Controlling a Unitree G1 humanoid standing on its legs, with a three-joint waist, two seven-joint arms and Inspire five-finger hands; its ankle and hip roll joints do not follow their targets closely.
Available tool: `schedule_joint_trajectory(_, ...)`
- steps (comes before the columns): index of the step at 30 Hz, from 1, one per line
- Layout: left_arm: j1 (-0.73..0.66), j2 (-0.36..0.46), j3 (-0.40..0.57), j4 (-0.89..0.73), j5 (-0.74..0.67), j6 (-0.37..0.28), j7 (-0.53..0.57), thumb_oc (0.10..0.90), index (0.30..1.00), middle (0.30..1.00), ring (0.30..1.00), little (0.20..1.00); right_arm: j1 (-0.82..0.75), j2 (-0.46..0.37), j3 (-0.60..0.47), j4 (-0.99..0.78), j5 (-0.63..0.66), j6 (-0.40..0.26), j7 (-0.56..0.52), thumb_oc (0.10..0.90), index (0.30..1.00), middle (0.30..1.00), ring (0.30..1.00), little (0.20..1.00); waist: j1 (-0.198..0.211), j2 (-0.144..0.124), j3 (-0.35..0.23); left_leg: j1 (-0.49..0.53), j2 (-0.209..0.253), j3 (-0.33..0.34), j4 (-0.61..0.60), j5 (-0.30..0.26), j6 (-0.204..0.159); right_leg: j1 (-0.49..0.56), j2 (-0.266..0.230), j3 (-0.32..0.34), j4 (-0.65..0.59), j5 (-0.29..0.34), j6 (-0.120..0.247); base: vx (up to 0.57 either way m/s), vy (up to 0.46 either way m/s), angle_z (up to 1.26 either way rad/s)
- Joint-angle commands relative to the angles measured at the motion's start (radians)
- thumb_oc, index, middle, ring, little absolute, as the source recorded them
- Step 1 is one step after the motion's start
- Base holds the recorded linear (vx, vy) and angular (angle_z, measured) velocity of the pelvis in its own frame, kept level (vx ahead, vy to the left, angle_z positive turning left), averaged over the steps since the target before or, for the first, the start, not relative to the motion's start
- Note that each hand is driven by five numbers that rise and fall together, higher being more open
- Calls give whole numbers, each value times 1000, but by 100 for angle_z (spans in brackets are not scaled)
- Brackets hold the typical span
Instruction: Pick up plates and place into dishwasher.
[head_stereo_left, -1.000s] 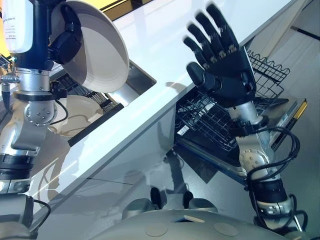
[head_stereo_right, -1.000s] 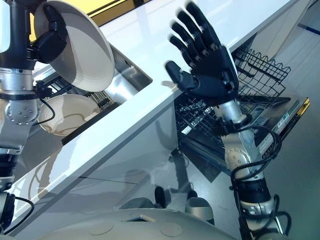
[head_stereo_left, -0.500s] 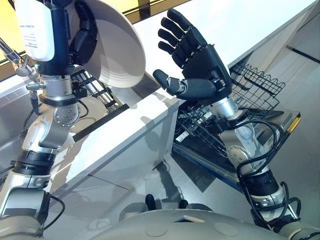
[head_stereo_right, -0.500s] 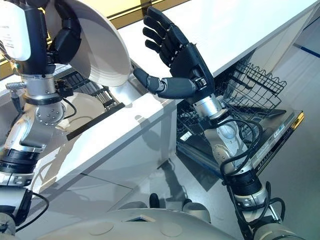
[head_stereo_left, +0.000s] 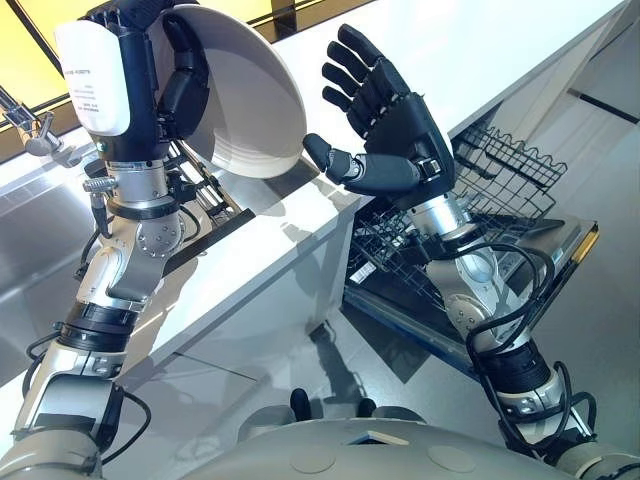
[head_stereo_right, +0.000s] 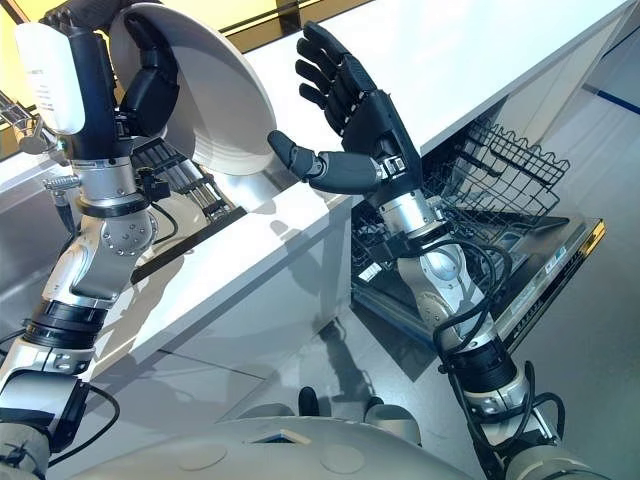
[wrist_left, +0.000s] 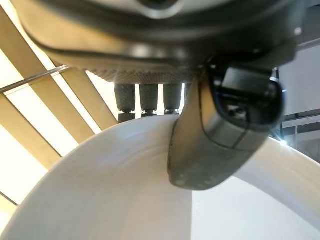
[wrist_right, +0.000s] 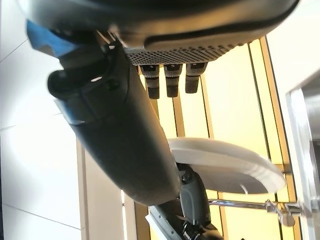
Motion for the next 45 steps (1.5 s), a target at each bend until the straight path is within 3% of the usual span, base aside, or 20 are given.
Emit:
schedule_joint_trajectory(1, -175, 36, -22, 28, 9, 11, 86, 100, 300, 300, 300, 200, -162, 66, -8, -43, 54, -61, 24, 800, 900, 900, 900, 900, 6, 7, -85, 38, -10, 26, 6, -120, -33, -46, 28, -44, 78, -68, 31, 0, 0, 0)
schedule_joint_trajectory(9, -154, -9, -40, 27, -6, -80, 89, 100, 300, 300, 300, 200, -152, 85, 15, -10, 32, 8, 4, 800, 900, 900, 900, 900, 9, 3, -84, 38, -13, 21, 9, -123, -30, -44, 30, -41, 70, -68, 27, 17, -1, 0)
schedule_joint_trajectory(13, -138, -43, -68, -25, 5, -129, 78, 100, 300, 300, 300, 200, -129, 89, 22, 8, -13, 5, -42, 800, 900, 900, 900, 900, 9, 1, -82, 40, -12, 15, 8, -124, -27, -41, 31, -38, 73, -73, 27, 32, -6, 1)
schedule_joint_trajectory(14, -133, -54, -75, -39, 11, -134, 73, 100, 300, 300, 300, 200, -123, 92, 23, 14, -44, -10, -67, 471, 618, 618, 618, 571, 9, 1, -81, 40, -12, 12, 7, -124, -27, -42, 32, -36, 74, -73, 26, 0, 0, 0)
schedule_joint_trajectory(16, -126, -70, -86, -66, 20, -138, 67, 100, 300, 300, 300, 200, -113, 90, 19, 27, -114, -37, -131, 100, 300, 300, 300, 200, 8, 1, -80, 41, -13, 8, 7, -125, -26, -42, 34, -33, 75, -74, 28, 0, 0, 0)
schedule_joint_trajectory(21, -95, -80, -82, -129, 15, -154, 73, 100, 300, 300, 300, 200, -83, 71, -19, 30, -248, -80, -256, 100, 300, 300, 300, 200, 2, 5, -72, 44, -14, 2, 3, -128, -23, -43, 38, -21, 77, -75, 29, 0, 0, 0)
schedule_joint_trajectory(29, -32, -119, -55, -235, -89, -188, -21, 100, 300, 300, 300, 200, -36, 60, -79, 40, -297, -148, -380, 100, 300, 300, 300, 200, 5, 8, -61, 43, -18, -15, 4, -129, -22, -45, 40, -17, 79, -73, 32, -1, 0, 1)
schedule_joint_trajectory(30, -21, -123, -54, -239, -118, -191, -43, 196, 382, 382, 382, 296, -30, 59, -85, 40, -308, -158, -394, 100, 300, 300, 300, 200, 7, 8, -60, 43, -18, -16, 4, -129, -21, -44, 39, -20, 77, -73, 33, 0, 0, 0)
schedule_joint_trajectory(31, 4, -135, -51, -244, -175, -199, -90, 504, 646, 646, 646, 604, -20, 57, -101, 37, -322, -170, -409, 100, 300, 300, 300, 200, 11, 8, -57, 43, -19, -18, 5, -129, -21, -42, 37, -23, 76, -72, 33, 0, 0, 0)
schedule_joint_trajectory(32, 15, -140, -48, -248, -217, -199, -122, 707, 820, 820, 820, 807, -15, 56, -106, 37, -325, -172, -413, 100, 300, 300, 300, 200, 12, 8, -57, 43, -19, -19, 5, -129, -20, -41, 36, -24, 75, -72, 34, 0, 0, 0)
schedule_joint_trajectory(33, 40, -153, -44, -250, -307, -219, -187, 800, 900, 900, 900, 900, -4, 53, -118, 38, -321, -180, -414, 100, 300, 300, 300, 200, 15, 8, -56, 45, -20, -21, 5, -129, -19, -40, 36, -26, 74, -72, 35, 0, 0, 0)
schedule_joint_trajectory(39, 115, -190, -45, -246, -613, -201, -482, 800, 900, 900, 900, 900, 29, 46, -164, 52, -327, -219, -411, 100, 300, 300, 300, 200, 20, 10, -48, 46, -21, -21, 5, -128, -15, -40, 35, -28, 71, -66, 39, -3, 0, 1)
schedule_joint_trajectory(45, 146, -178, -25, -232, -709, -184, -597, 800, 900, 900, 900, 900, 35, 30, -204, 79, -330, -250, -427, 100, 300, 300, 300, 200, 24, 13, -48, 45, -21, -20, 6, -128, -13, -39, 34, -24, 63, -60, 41, 0, 0, 0)
